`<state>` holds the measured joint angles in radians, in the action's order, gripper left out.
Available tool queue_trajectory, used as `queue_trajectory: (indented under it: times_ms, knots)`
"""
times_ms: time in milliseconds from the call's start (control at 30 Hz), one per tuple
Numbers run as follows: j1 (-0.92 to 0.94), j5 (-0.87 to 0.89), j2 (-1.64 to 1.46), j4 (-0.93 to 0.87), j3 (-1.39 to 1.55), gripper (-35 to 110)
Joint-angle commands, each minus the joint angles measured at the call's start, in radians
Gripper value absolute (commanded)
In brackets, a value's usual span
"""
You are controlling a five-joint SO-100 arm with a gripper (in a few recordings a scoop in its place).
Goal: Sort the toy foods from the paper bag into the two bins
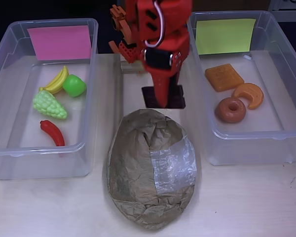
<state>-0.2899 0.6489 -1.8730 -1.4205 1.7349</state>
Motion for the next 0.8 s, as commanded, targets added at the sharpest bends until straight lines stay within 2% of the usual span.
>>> queue_trajectory:
  times_ms: [0,200,467,600,767]
  knots:
    - [-0.156,0.213,-0.172,-0.035,0.041,5]
    - [-0.48,0.617,-0.238,-0.029,0.063,5]
    - [-0.831,1.167,-0.16,0.035,-0.005,5]
    - [-0.962,1.47,-0.152,0.133,0.063,5]
    - [-1.094,1.898,-0.202,0.365,0.313,5]
